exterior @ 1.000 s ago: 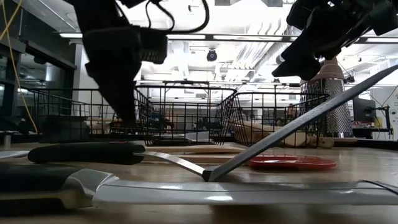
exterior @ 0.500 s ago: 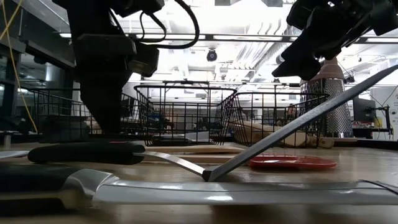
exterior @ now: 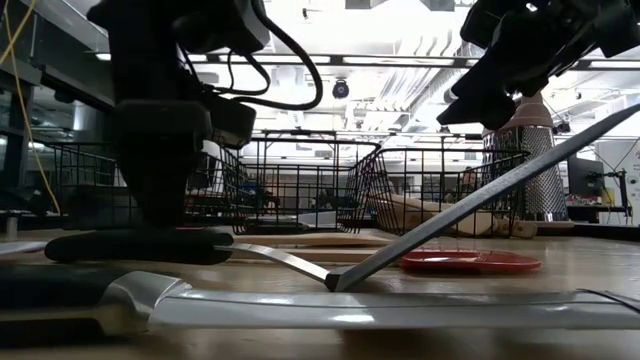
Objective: Pick & Place Kitchen Items
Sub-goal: Put the brown serving spoon into the right black wire basket
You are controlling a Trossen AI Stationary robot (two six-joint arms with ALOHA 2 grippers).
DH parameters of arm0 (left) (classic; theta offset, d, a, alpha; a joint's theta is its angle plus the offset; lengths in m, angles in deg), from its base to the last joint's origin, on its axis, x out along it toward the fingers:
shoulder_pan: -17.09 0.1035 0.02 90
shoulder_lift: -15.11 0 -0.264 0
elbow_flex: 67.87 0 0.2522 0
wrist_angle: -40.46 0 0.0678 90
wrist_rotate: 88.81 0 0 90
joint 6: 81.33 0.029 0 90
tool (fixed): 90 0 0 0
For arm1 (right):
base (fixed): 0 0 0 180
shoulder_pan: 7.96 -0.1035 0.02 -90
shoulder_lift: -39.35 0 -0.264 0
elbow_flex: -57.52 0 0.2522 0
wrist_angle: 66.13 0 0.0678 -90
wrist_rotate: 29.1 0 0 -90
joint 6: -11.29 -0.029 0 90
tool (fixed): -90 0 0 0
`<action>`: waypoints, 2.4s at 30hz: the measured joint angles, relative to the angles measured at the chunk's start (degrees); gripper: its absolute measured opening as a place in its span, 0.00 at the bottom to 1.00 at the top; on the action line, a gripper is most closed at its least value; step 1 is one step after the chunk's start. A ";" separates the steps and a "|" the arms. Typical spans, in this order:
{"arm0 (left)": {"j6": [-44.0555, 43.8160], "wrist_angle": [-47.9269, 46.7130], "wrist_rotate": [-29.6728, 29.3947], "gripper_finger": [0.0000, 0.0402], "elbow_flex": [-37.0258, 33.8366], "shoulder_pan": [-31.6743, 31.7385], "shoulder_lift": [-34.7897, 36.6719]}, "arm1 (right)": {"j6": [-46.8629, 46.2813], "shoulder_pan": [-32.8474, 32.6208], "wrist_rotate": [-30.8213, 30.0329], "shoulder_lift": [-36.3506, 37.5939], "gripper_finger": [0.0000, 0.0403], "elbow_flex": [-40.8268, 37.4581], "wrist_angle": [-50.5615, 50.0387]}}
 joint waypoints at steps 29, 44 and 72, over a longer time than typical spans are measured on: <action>5.84 -1.69 2.46 0.20 -0.24 0.11 -0.03 | -0.64 0.00 -0.30 0.00 0.63 0.00 -0.09; 6.51 -3.69 4.76 0.20 -0.48 -0.41 7.98 | -1.06 0.00 -0.28 0.00 0.63 0.00 -0.09; 21.65 11.05 -12.69 0.20 -0.33 -7.03 18.58 | 2.25 -6.38 -5.87 -1.55 0.63 0.04 4.21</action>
